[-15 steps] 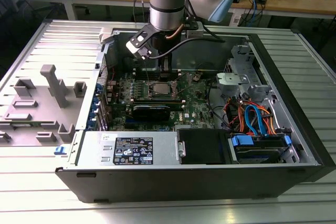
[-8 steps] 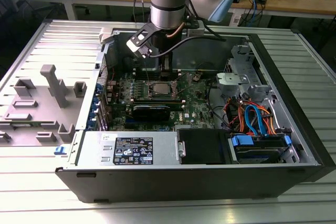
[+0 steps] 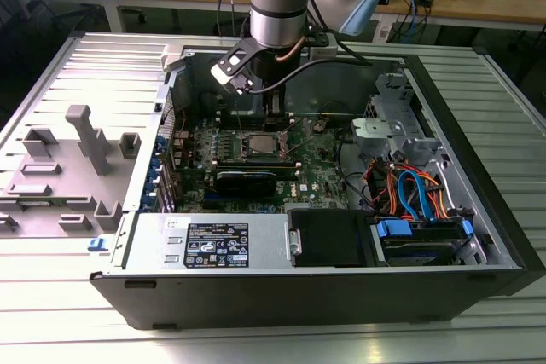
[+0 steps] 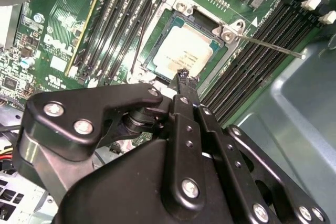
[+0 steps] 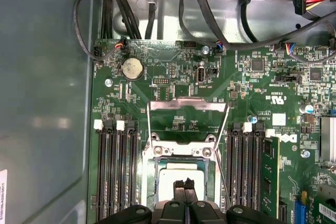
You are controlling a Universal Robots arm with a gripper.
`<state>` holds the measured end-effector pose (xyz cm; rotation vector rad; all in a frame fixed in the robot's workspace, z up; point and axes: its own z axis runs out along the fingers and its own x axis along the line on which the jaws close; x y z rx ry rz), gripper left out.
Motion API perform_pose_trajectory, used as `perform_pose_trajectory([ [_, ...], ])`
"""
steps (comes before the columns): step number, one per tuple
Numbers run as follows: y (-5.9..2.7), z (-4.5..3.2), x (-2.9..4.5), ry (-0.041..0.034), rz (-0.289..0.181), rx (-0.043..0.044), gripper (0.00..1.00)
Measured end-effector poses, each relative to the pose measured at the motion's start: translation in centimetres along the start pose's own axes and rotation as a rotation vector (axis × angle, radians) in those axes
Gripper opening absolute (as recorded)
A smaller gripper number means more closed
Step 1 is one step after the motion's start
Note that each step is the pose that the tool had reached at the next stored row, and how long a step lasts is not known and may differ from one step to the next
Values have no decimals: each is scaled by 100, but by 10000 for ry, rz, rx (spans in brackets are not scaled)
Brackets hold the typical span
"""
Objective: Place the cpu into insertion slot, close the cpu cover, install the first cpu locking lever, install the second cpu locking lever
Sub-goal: 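Close the cpu cover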
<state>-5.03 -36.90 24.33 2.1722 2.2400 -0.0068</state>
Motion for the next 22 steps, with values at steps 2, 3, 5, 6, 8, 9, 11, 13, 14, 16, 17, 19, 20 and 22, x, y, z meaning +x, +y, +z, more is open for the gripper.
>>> perform_pose_trajectory([
  [2,1,0,0,0,0,0,11],
  [3,3,0,0,0,-1,0,11],
  [5,5,0,0,-1,-1,0,11],
  [6,6,0,0,0,0,0,11],
  [8,6,0,0,0,0,0,11],
  [9,7,0,0,0,0,0,11],
  [11,7,0,0,0,0,0,11],
  [13,8,-6,1,-1,-1,1,11],
  [14,8,-8,1,1,0,0,11],
  [16,8,-45,-1,-1,-1,5,11],
  [17,8,-71,-1,0,-1,5,11],
  [19,9,-74,-1,3,0,3,11],
  [20,11,-75,-1,3,-2,4,11],
  [22,13,-75,-2,-1,-1,6,11],
])
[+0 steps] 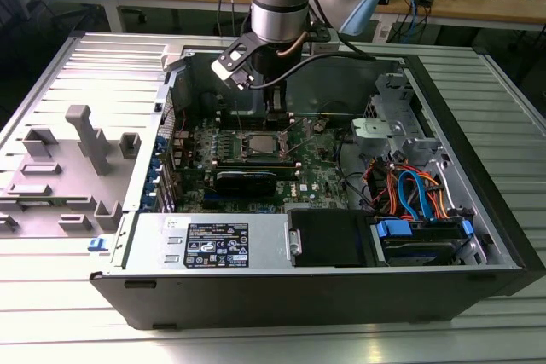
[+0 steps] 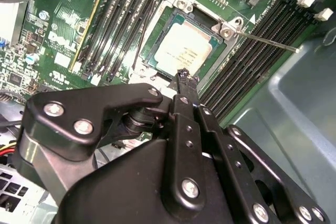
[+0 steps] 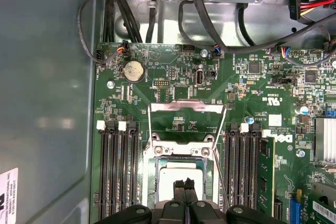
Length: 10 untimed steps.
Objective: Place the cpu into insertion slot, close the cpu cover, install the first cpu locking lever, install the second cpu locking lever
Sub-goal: 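Close the cpu cover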
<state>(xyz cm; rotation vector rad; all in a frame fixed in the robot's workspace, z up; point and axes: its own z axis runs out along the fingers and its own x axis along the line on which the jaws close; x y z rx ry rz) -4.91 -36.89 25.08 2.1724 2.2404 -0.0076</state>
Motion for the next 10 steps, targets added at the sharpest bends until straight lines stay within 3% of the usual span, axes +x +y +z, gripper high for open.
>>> perform_pose_trajectory([
  [10,-2,-23,1,1,2,-1,11],
])
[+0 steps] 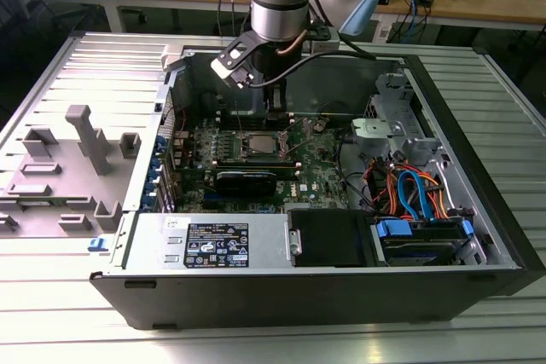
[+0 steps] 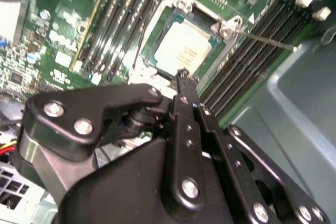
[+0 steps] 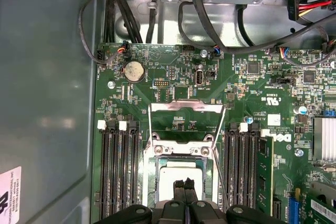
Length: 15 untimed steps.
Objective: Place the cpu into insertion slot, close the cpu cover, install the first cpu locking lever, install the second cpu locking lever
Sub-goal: 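Close the cpu cover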
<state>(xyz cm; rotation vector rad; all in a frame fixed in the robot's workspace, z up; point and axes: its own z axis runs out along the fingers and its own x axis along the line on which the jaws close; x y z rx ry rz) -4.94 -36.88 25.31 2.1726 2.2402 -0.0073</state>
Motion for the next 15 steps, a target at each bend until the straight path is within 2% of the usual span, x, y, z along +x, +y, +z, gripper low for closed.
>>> perform_pose_trajectory([
  [5,1,-1,-1,-2,-3,1,11],
  [9,57,1,-2,-3,-2,2,11],
  [11,59,-2,-2,-1,-1,1,11],
  [15,60,-40,-3,-1,-1,1,11],
])
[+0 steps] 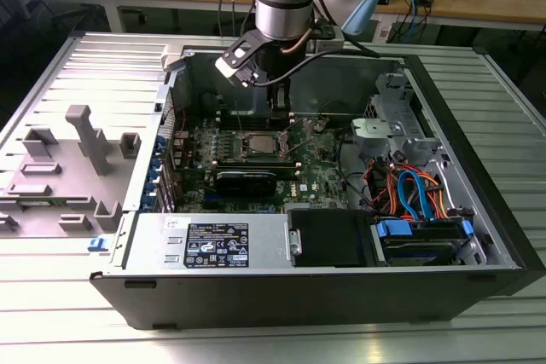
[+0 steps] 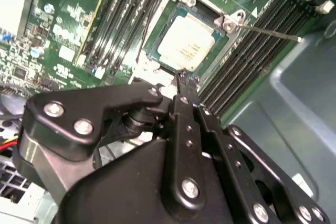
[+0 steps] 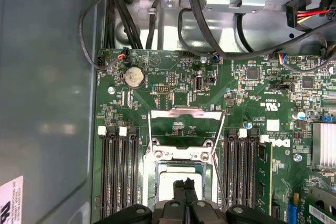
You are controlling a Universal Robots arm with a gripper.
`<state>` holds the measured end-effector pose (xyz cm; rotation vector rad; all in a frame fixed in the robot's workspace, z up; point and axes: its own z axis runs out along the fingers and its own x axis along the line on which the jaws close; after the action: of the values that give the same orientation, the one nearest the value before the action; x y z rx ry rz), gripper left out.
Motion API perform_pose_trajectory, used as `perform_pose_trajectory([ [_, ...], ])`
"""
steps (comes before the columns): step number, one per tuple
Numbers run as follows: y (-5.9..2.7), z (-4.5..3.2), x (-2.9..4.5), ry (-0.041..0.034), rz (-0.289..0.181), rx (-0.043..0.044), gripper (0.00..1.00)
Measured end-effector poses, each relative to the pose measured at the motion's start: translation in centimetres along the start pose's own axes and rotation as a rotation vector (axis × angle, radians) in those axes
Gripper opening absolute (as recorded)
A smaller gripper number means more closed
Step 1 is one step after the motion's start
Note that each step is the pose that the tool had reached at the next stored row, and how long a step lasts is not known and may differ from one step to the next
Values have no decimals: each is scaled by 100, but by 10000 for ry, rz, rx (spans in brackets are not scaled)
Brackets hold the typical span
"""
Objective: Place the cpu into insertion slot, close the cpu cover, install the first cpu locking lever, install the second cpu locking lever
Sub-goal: 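Close the cpu cover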
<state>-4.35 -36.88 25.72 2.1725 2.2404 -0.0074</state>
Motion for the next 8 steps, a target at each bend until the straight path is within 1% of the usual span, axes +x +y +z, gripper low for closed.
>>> perform_pose_trajectory([
  [1,20,0,0,0,-2,2,11],
  [3,116,1,-3,0,-1,18,11],
  [4,144,1,-5,0,-1,23,11],
  [6,166,-16,-5,0,-1,31,11],
  [7,168,-55,-6,0,0,32,11],
  [8,171,-116,-7,-1,0,32,11],
])
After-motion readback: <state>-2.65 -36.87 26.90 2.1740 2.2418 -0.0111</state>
